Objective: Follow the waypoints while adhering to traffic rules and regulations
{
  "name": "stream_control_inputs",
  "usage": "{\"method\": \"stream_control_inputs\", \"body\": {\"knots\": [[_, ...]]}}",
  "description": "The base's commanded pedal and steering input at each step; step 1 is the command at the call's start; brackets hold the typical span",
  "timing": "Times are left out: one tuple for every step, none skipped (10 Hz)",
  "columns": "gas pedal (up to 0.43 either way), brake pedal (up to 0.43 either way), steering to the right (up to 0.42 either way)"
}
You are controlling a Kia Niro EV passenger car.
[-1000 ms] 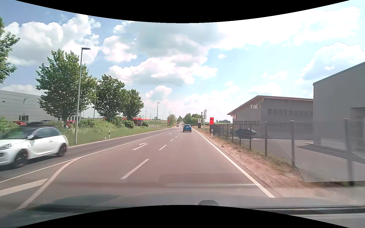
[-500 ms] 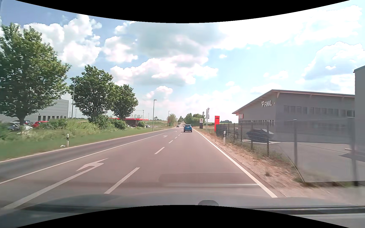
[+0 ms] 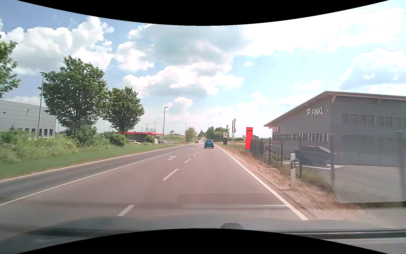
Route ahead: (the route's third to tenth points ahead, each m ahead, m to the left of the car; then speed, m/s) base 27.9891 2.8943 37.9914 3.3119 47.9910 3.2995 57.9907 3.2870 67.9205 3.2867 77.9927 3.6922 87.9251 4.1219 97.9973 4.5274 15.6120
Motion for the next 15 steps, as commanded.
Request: {"method": "stream_control_inputs", "body": {"knots": [[0.157,0.000,0.000],[0.157,0.000,-0.001],[0.157,0.000,0.000],[0.157,0.000,0.000],[0.157,0.000,-0.001],[0.157,0.000,0.000],[0.157,0.000,0.000],[0.150,0.000,0.000],[0.150,0.000,-0.001],[0.150,0.000,-0.001],[0.150,0.000,-0.001],[0.150,0.000,0.000],[0.138,0.000,0.000],[0.138,0.000,0.000],[0.138,0.000,0.000]]}}
